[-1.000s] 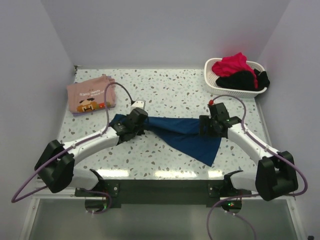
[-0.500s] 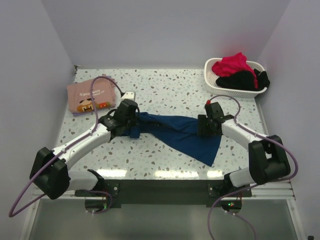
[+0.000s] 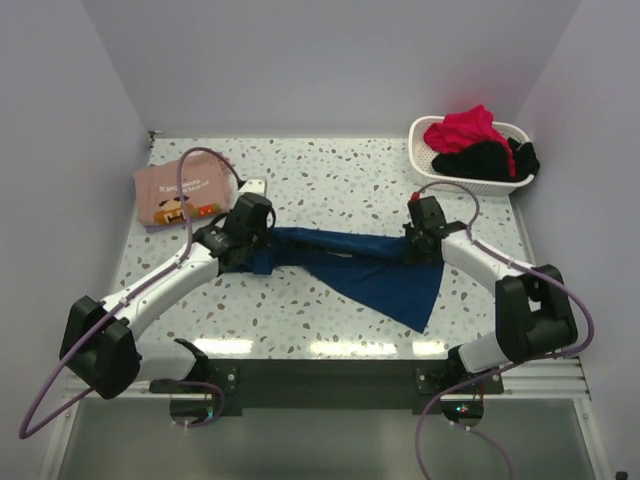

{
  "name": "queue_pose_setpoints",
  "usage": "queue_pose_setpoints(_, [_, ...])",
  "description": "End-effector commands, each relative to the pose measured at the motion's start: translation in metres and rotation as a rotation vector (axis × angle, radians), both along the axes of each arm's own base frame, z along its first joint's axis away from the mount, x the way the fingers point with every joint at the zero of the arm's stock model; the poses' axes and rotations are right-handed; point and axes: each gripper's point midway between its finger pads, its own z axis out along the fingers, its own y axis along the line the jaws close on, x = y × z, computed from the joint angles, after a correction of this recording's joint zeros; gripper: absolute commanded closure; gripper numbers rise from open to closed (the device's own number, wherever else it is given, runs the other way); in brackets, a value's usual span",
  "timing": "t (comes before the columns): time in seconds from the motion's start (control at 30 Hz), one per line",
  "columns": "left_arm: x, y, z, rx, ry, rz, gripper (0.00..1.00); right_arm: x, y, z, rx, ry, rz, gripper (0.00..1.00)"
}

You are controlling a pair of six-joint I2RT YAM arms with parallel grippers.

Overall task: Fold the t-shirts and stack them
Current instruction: Flatten the tshirt out

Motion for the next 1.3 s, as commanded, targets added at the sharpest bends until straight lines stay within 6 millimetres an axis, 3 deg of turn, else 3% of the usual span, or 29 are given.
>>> queue_pose_setpoints(0.0, [0.019,0.015,0.052,0.034,-0.120,0.061,1.00,0.018,-0.015,0.058,-0.071,-0.123,-0.018,0.97])
queue_pose_setpoints(0.2, [0.027,0.034,0.114,0.105,-0.219,0.118,1.00,0.018,-0.041,0.177,-0.141,-0.368,-0.059,0.99])
queue_pose_setpoints(0.3, [0.027,0.033,0.138,0.124,-0.246,0.069,1.00,0.009,-0.055,0.223,-0.188,-0.442,-0.084,0.97])
queue_pose_setpoints(0.37, [0.025,0.030,0.154,0.116,-0.272,0.030,1.00,0.005,-0.062,0.241,-0.204,-0.465,-0.100,0.94])
queue_pose_setpoints(0.4, [0.022,0.026,0.155,0.101,-0.268,-0.001,1.00,-0.001,-0.063,0.256,-0.196,-0.490,-0.100,0.94])
queue_pose_setpoints(0.5, [0.013,0.024,0.163,0.077,-0.278,-0.041,1.00,-0.010,-0.063,0.276,-0.166,-0.540,-0.103,0.89])
queue_pose_setpoints(0.57, [0.008,0.028,0.162,0.081,-0.274,-0.042,1.00,-0.013,-0.065,0.280,-0.161,-0.557,-0.110,0.77])
queue_pose_setpoints(0.7, [0.002,0.035,0.148,0.112,-0.234,-0.025,1.00,-0.014,-0.067,0.272,-0.171,-0.544,-0.117,0.52])
queue_pose_setpoints(0.87, [-0.001,0.034,0.128,0.121,-0.192,-0.041,1.00,-0.010,-0.056,0.252,-0.128,-0.513,-0.093,0.39])
queue_pose_setpoints(0.97, [-0.001,0.030,0.112,0.124,-0.158,-0.058,1.00,-0.007,-0.031,0.220,-0.033,-0.428,-0.023,0.38])
queue_pose_setpoints(1.13, [0.002,0.028,0.085,0.158,-0.096,-0.062,1.00,-0.010,0.011,0.146,0.125,-0.248,0.081,0.37])
queue_pose_setpoints(1.27, [0.005,0.026,0.077,0.169,-0.078,-0.067,1.00,-0.006,0.023,0.103,0.168,-0.169,0.074,0.37])
